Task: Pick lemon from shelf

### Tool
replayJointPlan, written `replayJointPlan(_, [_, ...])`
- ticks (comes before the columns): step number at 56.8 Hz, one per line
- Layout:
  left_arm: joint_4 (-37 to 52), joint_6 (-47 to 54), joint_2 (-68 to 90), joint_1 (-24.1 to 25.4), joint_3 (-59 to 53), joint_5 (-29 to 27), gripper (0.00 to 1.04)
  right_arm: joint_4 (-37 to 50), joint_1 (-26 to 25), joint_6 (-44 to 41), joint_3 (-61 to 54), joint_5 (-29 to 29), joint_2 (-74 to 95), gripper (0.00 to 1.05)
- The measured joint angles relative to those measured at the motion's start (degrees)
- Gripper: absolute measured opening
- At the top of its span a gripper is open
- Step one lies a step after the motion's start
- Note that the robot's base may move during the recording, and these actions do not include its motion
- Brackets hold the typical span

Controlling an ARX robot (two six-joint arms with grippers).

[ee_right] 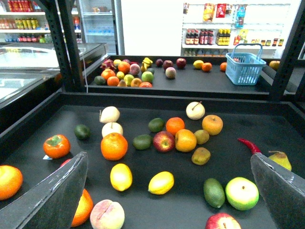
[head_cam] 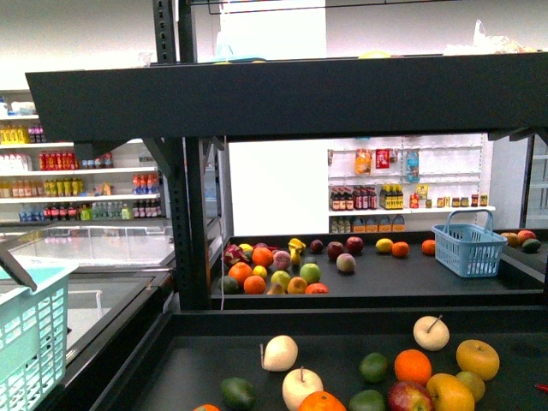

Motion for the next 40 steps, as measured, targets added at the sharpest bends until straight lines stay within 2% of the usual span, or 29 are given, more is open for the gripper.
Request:
replayJointPlan(9, [2.1, -11.3, 14.9, 2.6, 12.2, 2.7, 0.97, 0.0, 0.0, 0.0, 0.0, 0.0, 0.0, 1.02])
replayJointPlan(31, [7.1, -30.0, 36.9, 3.2, 30.8, 4.7, 0.97, 0.0, 0.0, 0.0, 0.0, 0.0, 0.0, 1.02])
replayJointPlan(40, [1.5, -32.9, 40.5, 5.3, 33.8, 6.0, 0.97, 0.0, 0.0, 0.0, 0.0, 0.0, 0.0, 1.02])
